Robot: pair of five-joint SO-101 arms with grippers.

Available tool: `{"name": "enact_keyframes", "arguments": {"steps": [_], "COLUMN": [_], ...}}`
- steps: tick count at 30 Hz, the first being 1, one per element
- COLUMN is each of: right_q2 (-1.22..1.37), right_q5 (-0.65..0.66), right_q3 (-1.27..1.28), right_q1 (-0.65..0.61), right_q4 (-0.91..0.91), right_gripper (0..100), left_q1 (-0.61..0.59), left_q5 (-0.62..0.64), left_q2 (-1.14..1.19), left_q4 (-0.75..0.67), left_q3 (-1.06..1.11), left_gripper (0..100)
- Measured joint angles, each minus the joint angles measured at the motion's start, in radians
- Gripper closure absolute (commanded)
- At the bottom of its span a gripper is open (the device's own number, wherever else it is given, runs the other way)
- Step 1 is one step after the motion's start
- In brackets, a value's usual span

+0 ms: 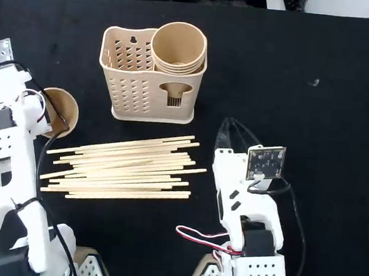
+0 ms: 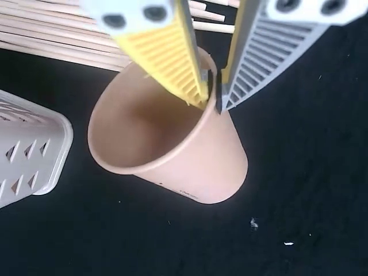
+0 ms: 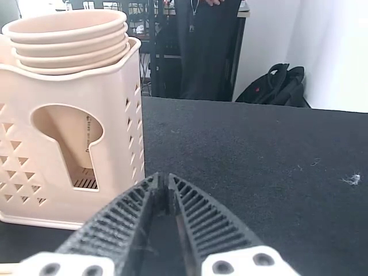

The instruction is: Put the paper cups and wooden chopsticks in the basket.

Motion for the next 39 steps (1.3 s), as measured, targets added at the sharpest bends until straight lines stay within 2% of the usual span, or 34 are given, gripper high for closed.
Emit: {"name": "enact_keyframes", "arguments": {"steps": [3,8,17,22,25,30,32,36,39], "right_q2": [0.000,0.000,0.000,0.000,0.000,0.000,0.000,0.000,0.000], "right_q5": [0.000,0.000,0.000,0.000,0.000,0.000,0.000,0.000,0.000], "right_q3": [0.000,0.000,0.000,0.000,0.000,0.000,0.000,0.000,0.000], "right_q1": [0.000,0.000,0.000,0.000,0.000,0.000,0.000,0.000,0.000], "right_q4": [0.000,0.000,0.000,0.000,0.000,0.000,0.000,0.000,0.000], "right_gripper": [97.8,97.8,97.8,97.8,97.8,97.9,97.9,98.0,98.0], "left_q1": [0.000,0.000,-0.006,-0.011,-0.031,-0.035,-0.011,0.087,0.213], "left_q5": [0.000,0.000,0.000,0.000,0.015,0.080,0.100,0.216,0.252], "left_q2": [0.000,0.000,0.000,-0.020,-0.064,-0.181,-0.226,-0.296,-0.311], "left_q4": [-0.006,-0.015,-0.123,-0.117,0.006,0.227,0.250,0.261,0.261], "left_q3": [0.005,0.005,0.051,0.040,-0.068,-0.370,-0.485,-0.649,-0.718], "left_gripper": [84,97,97,97,97,97,97,97,97]}}
